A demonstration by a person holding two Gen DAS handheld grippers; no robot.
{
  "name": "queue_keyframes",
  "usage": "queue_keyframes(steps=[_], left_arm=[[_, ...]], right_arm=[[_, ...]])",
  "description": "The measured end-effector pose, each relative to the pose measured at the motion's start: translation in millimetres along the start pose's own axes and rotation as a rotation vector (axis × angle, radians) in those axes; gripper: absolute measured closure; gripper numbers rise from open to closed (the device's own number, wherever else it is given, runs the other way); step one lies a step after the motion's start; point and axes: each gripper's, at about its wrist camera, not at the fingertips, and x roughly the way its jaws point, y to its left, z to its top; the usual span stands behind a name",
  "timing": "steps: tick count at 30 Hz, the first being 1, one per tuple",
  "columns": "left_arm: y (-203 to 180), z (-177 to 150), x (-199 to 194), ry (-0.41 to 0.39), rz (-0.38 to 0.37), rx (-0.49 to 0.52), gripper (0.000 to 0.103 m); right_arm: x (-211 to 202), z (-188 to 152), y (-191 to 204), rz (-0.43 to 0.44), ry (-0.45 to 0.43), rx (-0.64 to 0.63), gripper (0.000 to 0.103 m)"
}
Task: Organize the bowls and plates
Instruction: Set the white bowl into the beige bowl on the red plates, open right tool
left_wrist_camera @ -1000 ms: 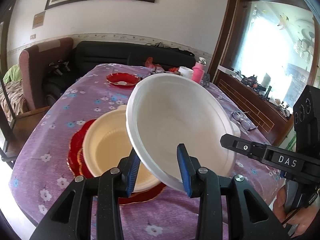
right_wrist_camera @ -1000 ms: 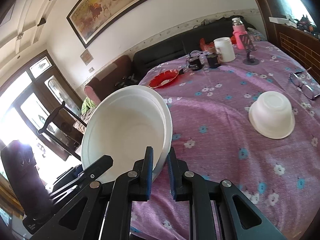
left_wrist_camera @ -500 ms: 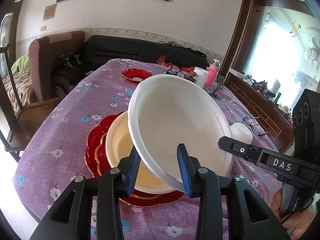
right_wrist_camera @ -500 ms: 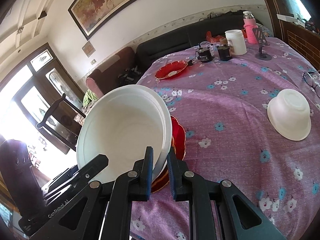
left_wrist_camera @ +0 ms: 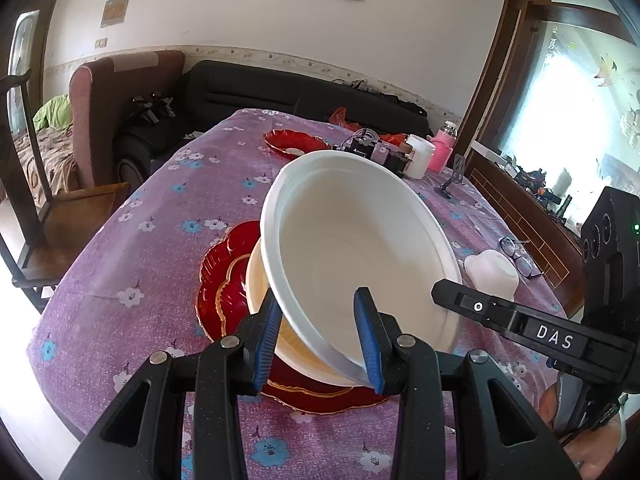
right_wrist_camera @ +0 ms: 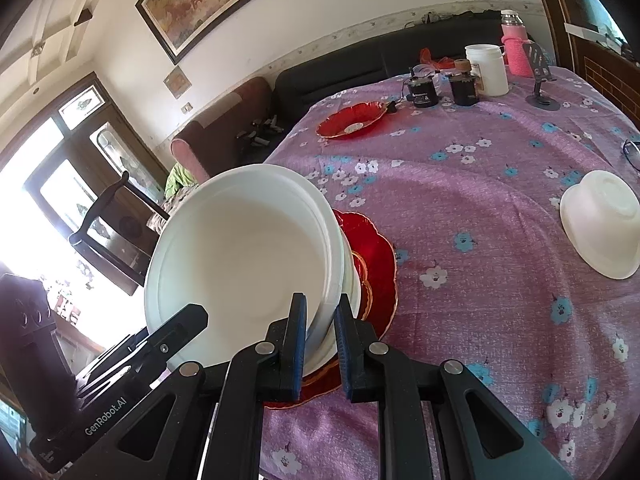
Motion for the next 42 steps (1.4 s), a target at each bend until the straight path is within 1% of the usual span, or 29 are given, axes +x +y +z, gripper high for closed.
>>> queue_keyframes(steps=[13,34,40,42], left_arm=[[8.0,-2.8,8.6,0.024,-0.005,-0.025,0.068],[11.2,-2.9,5.4,0.014,0.000,-0.032,0.068],[11.9,-1.6,1.4,0.000,0.016,-0.035,0.066],[12.6,-1.2,0.8,-0.002,0.019,-0.039,0.064]], right_arm=[[3.9,-1.2,4.3,-0.023,0.001,-0.018,0.087],[3.6,-1.8,1.1,-0.006,0.008,0.001,0.087],[1.4,-2.8,-1.4,0.005,0.006,0.012,0.086],[-0.1,-3.1,-1.4,0.008,0.005,0.013,0.086]])
